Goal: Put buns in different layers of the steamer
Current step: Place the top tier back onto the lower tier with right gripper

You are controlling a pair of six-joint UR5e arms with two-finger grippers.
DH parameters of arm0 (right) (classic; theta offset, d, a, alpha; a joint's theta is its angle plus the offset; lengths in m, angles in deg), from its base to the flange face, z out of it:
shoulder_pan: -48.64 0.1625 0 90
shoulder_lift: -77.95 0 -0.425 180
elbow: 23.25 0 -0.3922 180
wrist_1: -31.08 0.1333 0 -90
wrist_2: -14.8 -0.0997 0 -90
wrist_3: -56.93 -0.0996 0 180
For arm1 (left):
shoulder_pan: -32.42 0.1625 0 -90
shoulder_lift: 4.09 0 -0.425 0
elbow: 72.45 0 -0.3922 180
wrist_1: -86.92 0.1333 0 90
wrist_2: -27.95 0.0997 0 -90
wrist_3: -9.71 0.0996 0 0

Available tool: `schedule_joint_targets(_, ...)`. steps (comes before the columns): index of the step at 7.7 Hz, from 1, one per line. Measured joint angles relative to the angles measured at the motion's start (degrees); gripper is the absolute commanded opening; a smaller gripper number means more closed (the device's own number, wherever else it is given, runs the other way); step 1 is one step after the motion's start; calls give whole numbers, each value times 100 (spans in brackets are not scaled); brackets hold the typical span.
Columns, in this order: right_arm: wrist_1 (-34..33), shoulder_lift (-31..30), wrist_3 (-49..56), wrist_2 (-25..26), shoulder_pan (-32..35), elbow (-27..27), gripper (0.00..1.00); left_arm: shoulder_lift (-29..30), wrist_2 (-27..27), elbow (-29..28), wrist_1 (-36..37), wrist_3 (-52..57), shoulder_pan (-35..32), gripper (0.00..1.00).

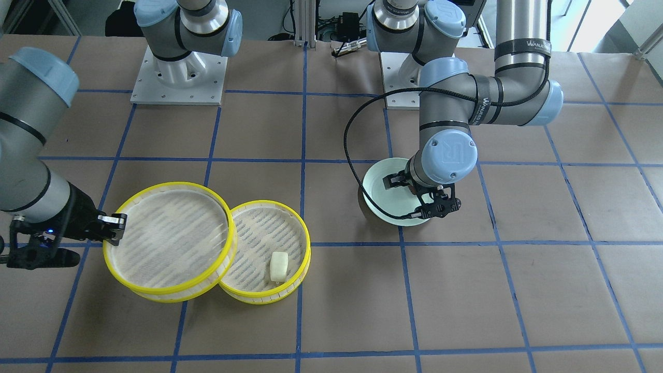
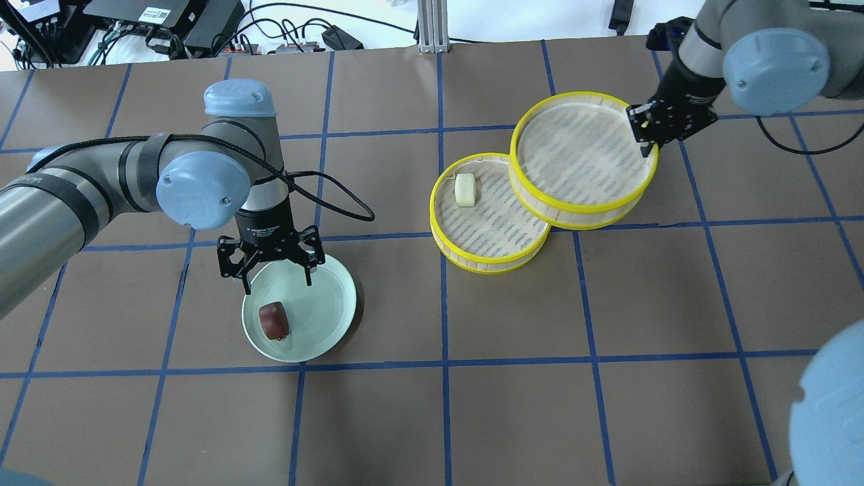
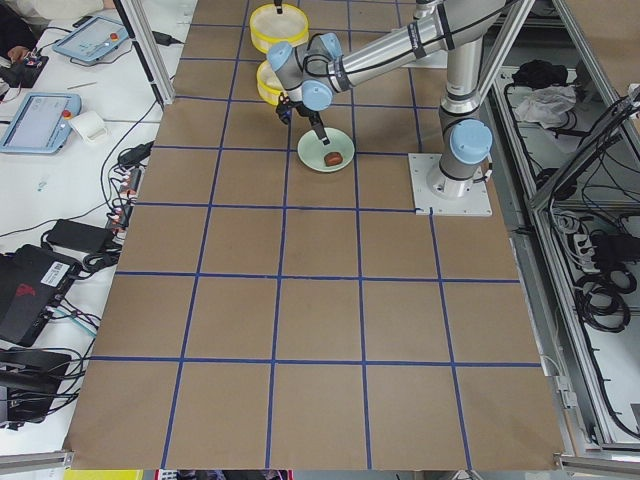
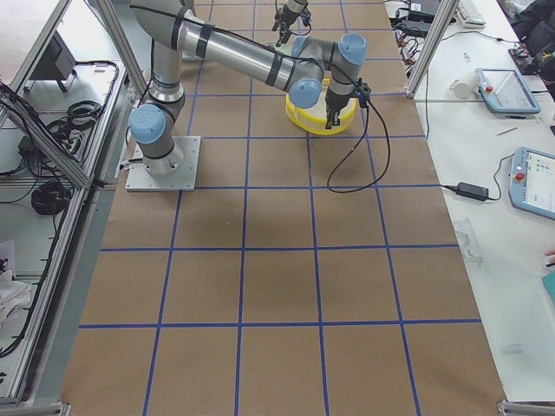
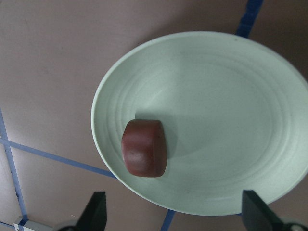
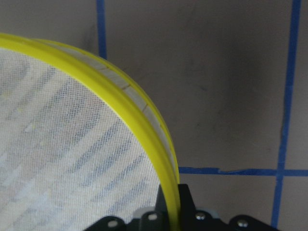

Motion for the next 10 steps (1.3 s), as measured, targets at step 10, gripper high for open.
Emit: schedule_joint_targets(10, -902, 247, -1510, -182, 1158, -490, 0, 522, 464, 138, 110, -17, 13, 92)
